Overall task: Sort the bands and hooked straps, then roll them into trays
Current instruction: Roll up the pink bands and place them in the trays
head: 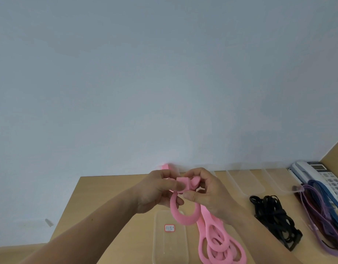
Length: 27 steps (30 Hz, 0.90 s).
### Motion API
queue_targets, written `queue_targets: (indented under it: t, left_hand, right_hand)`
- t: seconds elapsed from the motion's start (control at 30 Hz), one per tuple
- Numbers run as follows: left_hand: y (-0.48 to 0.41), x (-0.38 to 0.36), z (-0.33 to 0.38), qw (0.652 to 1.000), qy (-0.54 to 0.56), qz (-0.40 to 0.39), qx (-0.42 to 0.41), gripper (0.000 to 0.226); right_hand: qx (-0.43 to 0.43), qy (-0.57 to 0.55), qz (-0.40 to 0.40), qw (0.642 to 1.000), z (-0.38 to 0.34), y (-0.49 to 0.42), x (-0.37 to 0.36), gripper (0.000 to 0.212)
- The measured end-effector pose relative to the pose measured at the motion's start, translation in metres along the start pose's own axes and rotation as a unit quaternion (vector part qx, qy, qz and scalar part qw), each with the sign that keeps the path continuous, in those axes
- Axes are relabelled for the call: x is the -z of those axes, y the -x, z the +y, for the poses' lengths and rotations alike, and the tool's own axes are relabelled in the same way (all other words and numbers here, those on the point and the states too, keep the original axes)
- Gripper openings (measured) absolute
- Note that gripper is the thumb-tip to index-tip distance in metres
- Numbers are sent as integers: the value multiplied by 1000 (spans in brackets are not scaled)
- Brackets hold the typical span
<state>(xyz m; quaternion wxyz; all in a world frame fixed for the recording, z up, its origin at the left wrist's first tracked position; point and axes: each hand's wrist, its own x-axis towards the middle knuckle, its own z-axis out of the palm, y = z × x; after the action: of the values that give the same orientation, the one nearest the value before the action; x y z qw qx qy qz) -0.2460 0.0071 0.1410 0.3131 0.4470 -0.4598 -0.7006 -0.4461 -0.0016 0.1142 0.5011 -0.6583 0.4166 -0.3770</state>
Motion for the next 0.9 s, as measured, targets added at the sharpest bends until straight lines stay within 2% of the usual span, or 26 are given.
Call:
queue_targets:
  t: [0.17, 0.3, 0.43, 0.63, 0.73, 0.9]
  left_hand:
    - [-4, -2, -3, 998, 11, 19, -54, 52]
    - [-5, -2, -4, 995, -17, 41, -94, 46]
    - [-5, -3, -10, 989, -79, 43, -115, 37]
    - [-5, -5, -11, 981, -142, 56, -117, 44]
    - [-5, -5, -10, 986, -123, 68, -92, 47]
    - [-4, -2, -7, 998, -43, 10, -47, 43]
  right_hand:
    - [-25, -53, -17, 998, 1, 1, 6, 46]
    - [-61, -108, -22, 992, 0, 1, 3, 41]
    - [-85, -74, 6, 994, -2, -6, 0, 41]
    - [-83, -23, 35, 996, 2, -11, 3, 2]
    - [-71, -29, 56, 996, 2, -12, 2, 10]
    - [-37, -2, 54, 998, -2, -10, 0, 27]
